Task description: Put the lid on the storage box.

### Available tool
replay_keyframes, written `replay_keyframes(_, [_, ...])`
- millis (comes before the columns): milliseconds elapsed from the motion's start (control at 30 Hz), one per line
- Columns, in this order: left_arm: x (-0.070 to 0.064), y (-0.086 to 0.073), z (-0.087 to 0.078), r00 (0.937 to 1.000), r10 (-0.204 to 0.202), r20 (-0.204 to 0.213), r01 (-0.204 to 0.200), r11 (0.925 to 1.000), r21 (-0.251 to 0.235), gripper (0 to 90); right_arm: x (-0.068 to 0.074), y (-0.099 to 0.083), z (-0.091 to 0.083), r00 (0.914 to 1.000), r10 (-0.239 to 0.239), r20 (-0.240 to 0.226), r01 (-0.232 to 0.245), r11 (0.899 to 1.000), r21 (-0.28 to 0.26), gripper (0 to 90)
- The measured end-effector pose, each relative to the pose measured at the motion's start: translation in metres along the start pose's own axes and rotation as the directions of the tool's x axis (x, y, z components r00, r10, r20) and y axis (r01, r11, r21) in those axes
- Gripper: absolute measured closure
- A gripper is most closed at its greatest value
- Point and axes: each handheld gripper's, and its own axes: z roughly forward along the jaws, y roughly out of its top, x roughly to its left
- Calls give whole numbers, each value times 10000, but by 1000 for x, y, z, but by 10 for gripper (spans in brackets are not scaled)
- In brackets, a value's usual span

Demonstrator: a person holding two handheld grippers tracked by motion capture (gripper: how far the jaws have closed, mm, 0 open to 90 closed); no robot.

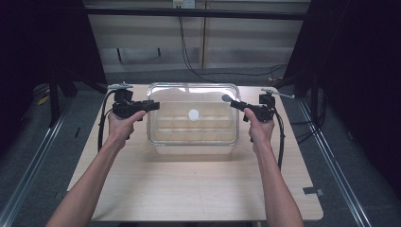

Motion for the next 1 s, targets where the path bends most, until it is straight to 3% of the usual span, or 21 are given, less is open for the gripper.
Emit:
replay_keyframes(200, [5, -3, 4, 9997, 6, -257, -1, 9998, 200, 588, -4, -1, 6, 9999, 120, 67, -121, 9999, 91, 664])
replay_keyframes(367, [8, -5, 7, 9997, -16, -230, 23, 9995, 311, 581, -7, -1, 11, 9998, 100, 187, -104, 9997, 228, 651])
replay_keyframes(600, [17, -13, 18, 9991, -411, -128, 416, 9979, 501, 551, -9, -4, 20, 9982, 9, 605, -31, 9993, 369, 624])
replay_keyframes(1000, [22, -23, 26, 9990, -430, -152, 442, 9943, 967, 483, -16, -11, 33, 9957, 120, 924, -176, 9981, 595, 592])
